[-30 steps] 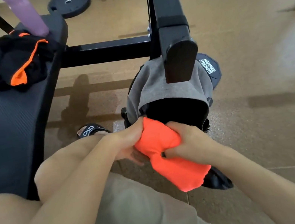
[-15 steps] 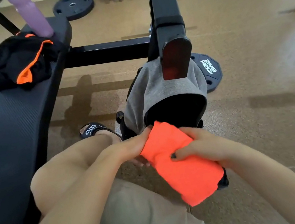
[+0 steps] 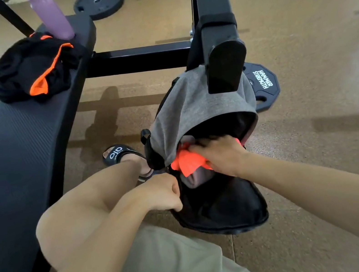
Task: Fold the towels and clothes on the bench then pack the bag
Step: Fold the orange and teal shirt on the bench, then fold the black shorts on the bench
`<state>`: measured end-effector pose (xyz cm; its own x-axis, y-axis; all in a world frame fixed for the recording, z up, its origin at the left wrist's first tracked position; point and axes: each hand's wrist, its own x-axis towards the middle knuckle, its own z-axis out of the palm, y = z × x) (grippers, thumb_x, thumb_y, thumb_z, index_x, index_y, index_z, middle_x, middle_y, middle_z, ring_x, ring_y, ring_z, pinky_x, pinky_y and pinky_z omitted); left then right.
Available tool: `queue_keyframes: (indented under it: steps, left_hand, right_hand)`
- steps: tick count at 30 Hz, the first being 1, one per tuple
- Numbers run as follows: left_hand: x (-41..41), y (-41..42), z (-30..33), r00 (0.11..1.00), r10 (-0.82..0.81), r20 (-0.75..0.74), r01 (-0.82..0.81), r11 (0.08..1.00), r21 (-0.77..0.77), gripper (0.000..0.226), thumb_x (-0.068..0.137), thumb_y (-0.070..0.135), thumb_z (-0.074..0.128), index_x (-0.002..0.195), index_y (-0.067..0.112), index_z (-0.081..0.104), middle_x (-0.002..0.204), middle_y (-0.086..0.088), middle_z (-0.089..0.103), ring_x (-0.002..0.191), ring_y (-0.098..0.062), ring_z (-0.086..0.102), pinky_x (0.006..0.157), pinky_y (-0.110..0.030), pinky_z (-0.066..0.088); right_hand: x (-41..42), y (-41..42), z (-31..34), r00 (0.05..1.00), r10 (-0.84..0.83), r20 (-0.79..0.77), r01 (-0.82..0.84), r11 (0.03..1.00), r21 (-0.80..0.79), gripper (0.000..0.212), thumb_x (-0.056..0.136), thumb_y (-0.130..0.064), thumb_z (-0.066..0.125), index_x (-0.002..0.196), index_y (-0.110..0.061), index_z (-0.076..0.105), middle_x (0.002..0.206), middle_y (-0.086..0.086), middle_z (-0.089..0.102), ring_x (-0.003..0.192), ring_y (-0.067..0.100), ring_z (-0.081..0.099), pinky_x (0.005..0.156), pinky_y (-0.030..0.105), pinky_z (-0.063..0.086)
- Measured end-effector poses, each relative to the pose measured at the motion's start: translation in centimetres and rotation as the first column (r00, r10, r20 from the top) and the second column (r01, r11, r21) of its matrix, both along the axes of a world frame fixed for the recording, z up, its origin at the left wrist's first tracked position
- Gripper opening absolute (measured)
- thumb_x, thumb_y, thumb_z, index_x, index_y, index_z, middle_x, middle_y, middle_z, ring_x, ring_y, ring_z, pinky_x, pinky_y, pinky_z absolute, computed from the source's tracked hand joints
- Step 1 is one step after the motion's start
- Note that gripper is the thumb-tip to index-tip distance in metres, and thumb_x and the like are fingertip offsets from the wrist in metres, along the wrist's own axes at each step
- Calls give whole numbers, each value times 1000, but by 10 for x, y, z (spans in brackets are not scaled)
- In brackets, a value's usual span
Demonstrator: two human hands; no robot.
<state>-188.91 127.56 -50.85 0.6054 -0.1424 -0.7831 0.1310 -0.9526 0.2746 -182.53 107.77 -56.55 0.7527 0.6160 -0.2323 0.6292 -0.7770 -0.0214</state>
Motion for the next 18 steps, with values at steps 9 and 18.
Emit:
queue_keyframes:
  steps: [9, 18]
  left_hand:
    - [8, 4, 2, 1000, -23, 19, 22, 998, 65, 26, 87, -9, 45, 96, 16, 46, 91, -14, 43, 76, -23, 37, 56, -29, 29]
    - [18, 3, 8, 998, -29, 62, 24, 997, 80, 29, 91, 1, 52, 110, 2, 72, 96, -18, 77, 83, -29, 72, 77, -35, 58]
  right_hand:
    - [-24, 6, -60, 978, 87, -191, -119, 980, -162, 56, 99, -29, 23, 154, -33, 37, 156, 9, 43, 133, 36, 50, 115, 51, 31]
    - [-24, 16, -19, 970, -119, -212, 106, 992, -69, 81, 83, -15, 65, 154, -31, 29, 150, -1, 45, 137, 27, 44, 111, 43, 34]
